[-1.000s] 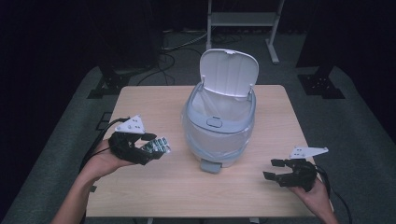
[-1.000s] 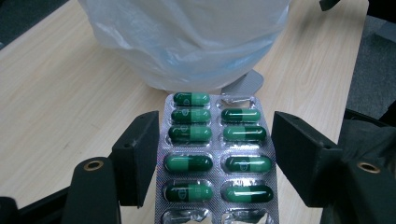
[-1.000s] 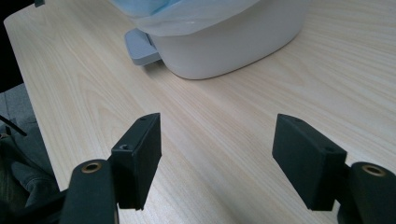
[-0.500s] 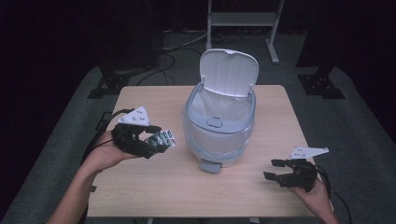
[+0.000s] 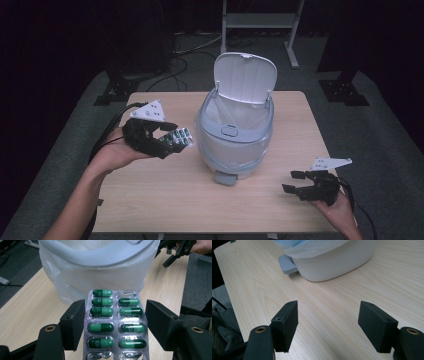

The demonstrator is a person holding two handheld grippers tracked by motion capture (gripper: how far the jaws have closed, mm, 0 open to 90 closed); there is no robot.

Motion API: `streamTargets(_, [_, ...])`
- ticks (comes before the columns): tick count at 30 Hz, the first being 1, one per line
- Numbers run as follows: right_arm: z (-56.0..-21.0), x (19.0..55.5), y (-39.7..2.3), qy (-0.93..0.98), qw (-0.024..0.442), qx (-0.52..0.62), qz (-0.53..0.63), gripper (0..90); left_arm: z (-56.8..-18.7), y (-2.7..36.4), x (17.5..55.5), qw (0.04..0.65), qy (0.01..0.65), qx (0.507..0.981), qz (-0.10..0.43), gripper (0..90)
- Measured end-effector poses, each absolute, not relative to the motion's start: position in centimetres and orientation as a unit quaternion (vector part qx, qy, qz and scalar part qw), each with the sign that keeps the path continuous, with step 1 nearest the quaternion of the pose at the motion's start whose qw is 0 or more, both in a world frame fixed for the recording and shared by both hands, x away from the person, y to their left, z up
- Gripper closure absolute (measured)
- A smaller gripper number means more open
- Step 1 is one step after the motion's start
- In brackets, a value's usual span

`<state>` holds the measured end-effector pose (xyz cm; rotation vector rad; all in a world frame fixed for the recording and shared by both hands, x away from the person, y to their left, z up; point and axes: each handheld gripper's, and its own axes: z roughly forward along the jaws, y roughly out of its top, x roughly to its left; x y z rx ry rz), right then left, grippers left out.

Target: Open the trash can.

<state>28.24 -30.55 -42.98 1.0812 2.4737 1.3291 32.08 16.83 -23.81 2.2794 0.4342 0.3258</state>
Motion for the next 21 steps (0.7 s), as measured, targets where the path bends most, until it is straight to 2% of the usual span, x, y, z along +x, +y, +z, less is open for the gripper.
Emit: streamTargets(21, [-42.6,28.2,-30.8,0.818,0.07,0.357,0.446,30.9,-21.4,15.0,33.0,0.384,0.16,0.9,0.128,33.3])
